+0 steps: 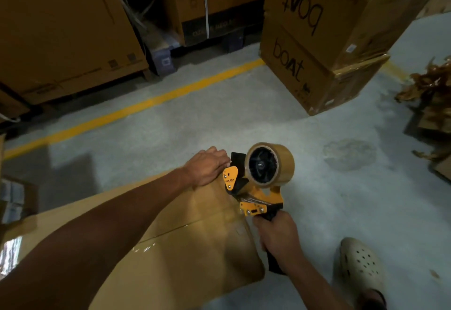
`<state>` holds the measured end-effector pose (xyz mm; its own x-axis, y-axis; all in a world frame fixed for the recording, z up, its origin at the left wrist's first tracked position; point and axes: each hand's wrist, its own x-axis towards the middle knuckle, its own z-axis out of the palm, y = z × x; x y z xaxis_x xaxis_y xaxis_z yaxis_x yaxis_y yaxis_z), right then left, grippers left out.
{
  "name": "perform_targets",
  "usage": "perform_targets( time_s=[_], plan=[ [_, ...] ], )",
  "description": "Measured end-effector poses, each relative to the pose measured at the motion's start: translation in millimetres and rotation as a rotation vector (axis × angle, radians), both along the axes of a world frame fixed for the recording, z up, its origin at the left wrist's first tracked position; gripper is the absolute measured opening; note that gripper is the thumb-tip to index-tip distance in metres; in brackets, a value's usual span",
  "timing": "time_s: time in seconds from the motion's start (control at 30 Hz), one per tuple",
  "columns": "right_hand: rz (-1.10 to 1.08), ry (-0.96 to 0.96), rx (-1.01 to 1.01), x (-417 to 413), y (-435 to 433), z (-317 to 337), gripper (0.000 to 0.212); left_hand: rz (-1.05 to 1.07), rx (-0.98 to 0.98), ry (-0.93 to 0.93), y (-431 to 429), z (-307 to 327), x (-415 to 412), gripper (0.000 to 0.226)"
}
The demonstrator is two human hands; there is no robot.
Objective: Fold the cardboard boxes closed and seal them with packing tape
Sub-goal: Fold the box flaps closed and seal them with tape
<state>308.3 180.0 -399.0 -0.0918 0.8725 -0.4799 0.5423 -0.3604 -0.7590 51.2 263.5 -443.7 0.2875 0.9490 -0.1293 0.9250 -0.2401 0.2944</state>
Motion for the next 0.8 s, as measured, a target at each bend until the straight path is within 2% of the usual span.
perform_targets(
  time_s=[0.1,0.23,0.4,0.57,0.8],
  plan=[
    [0.035,-0.026,-0.020,7,1,-2,0.023,-0.062,-0.040,0.040,-1,3,-6,0.038],
    [0.049,-0.062,-0.072,28,-12,6,0.022,-0.047,-0.077,0.088,-1,7,-4,0.060],
    [0.057,-0.093,-0.067,38,-26,10,0.025,-0.057,-0.132,0.206,-9,19,8,0.052],
    [0.037,-0.044,-0.102,38,-24,20,0.025,-0.280,-0.059,0.305,-43,19,23,0.056],
    [0.033,-0.033,-0.128,41,-37,31,0.021,-0.275,-0.173,0.279,-39,28,19,0.052]
  ],
)
